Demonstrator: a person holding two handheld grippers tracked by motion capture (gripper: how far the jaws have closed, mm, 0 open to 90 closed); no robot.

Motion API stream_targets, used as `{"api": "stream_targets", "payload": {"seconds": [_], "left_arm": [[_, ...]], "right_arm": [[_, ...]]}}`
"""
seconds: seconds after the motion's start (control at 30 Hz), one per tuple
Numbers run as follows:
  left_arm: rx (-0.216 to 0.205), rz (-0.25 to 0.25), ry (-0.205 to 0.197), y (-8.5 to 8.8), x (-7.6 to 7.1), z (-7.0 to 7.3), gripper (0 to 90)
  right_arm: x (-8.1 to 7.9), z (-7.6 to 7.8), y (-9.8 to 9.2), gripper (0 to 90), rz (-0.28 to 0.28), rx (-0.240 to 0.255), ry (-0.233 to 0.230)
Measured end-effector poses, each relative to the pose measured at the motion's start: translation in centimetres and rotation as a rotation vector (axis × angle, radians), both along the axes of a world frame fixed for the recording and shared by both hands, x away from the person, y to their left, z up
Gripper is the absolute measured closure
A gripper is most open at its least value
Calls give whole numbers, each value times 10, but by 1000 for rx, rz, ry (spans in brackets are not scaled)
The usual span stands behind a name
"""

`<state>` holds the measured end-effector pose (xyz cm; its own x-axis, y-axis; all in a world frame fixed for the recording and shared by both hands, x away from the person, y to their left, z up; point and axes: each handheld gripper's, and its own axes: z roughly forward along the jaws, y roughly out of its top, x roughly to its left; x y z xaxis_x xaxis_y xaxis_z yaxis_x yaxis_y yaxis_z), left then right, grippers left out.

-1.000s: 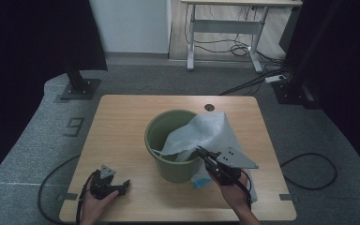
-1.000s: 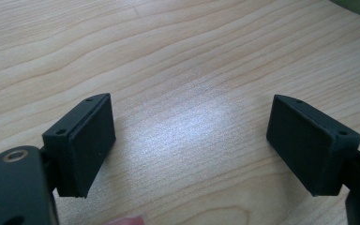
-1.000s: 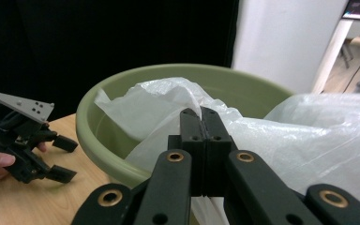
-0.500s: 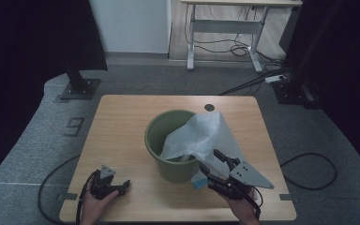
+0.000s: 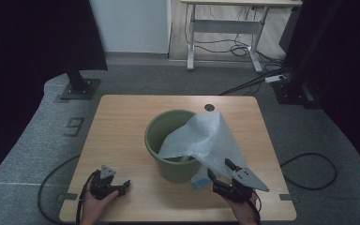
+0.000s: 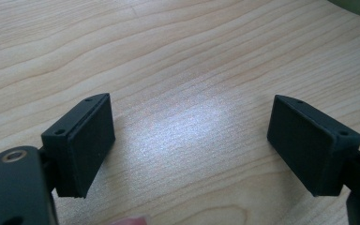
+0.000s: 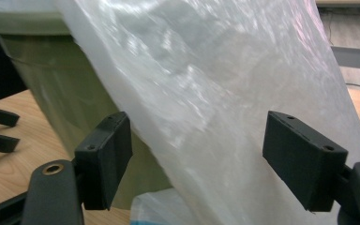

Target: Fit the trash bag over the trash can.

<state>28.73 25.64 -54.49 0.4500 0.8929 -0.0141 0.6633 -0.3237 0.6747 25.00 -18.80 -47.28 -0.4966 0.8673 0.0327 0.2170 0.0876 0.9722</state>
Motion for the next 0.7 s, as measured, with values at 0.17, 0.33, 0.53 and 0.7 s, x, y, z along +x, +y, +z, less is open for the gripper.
{"api": "stream_targets", "payload": {"seconds": [0.17, 0.33, 0.53, 0.7], "left_arm": [[0, -5, 1, 0, 0, 0, 147], [0, -8, 1, 0, 0, 0, 145], [0, -8, 1, 0, 0, 0, 144], [-28, 7, 6, 0, -1, 0, 147]], "right_arm": [[2, -8, 0, 230, -29, -29, 11], [4, -24, 3, 260, -70, -56, 41], [12, -32, 4, 377, -85, -65, 85], [12, -28, -3, 767, -88, -41, 78]]}}
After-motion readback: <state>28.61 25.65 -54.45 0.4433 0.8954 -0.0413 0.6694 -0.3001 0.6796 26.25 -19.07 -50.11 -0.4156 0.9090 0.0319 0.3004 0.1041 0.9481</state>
